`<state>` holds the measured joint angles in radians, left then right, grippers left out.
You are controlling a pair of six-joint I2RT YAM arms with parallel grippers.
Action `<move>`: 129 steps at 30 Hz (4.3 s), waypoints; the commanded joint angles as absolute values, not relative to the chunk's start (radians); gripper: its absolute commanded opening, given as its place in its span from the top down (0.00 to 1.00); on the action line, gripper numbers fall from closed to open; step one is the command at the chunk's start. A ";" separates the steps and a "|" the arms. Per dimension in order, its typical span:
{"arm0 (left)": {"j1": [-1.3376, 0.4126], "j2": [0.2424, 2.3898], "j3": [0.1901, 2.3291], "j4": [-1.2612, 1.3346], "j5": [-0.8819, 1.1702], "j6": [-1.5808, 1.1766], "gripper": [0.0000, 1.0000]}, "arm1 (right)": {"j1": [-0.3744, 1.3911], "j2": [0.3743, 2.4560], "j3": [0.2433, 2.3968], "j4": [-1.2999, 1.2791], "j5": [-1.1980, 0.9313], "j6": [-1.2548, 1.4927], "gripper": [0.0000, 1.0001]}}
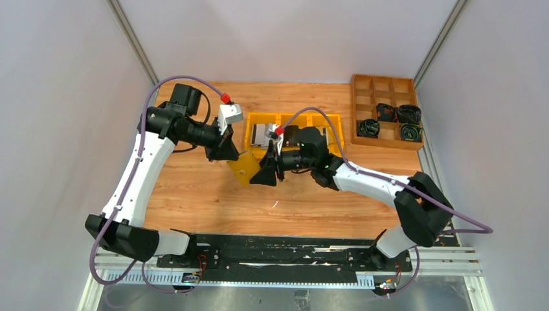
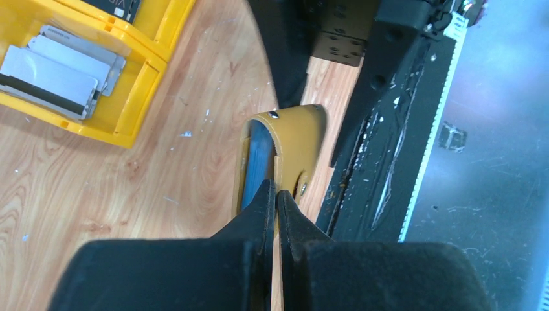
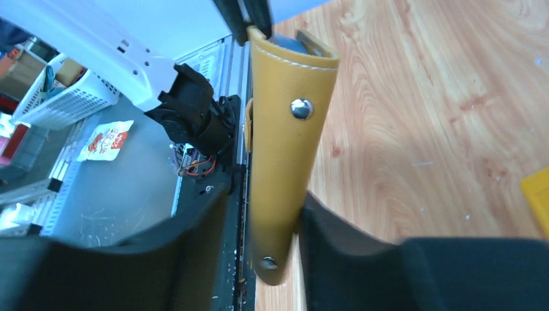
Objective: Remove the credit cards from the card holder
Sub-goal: Open the card holder at the center of the board.
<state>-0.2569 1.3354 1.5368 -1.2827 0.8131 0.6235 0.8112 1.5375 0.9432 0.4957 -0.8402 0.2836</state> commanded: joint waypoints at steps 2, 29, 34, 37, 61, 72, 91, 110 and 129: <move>-0.265 1.307 1.575 -1.305 0.879 0.538 1.00 | 0.802 1.445 0.898 0.672 -0.893 0.410 0.68; -0.268 1.213 1.509 -1.300 1.057 0.495 0.68 | 0.755 1.529 1.231 0.096 -1.305 0.201 0.99; -0.268 1.239 1.497 -1.304 1.047 0.504 0.97 | 0.755 1.524 1.251 0.072 -1.210 0.189 0.75; -0.268 1.282 1.512 -1.304 0.997 0.468 1.00 | 0.750 1.501 1.260 0.057 -0.974 0.211 0.56; -0.265 1.120 1.272 -0.544 0.594 -0.362 1.00 | 0.961 1.460 1.265 0.110 -0.009 0.646 0.41; -0.265 1.093 1.237 -0.496 0.575 -0.424 1.00 | 0.966 1.466 1.271 0.141 0.102 0.684 0.60; -0.260 1.074 1.242 -0.498 0.488 -0.470 1.00 | 1.029 1.624 1.519 -0.106 0.337 0.650 0.75; -0.200 1.070 1.259 -0.467 0.536 -0.543 1.00 | 1.055 1.626 1.447 -0.046 0.320 0.710 0.59; -0.137 1.058 1.223 -0.222 0.781 -0.840 1.00 | 1.011 1.566 1.295 0.145 0.145 0.832 0.56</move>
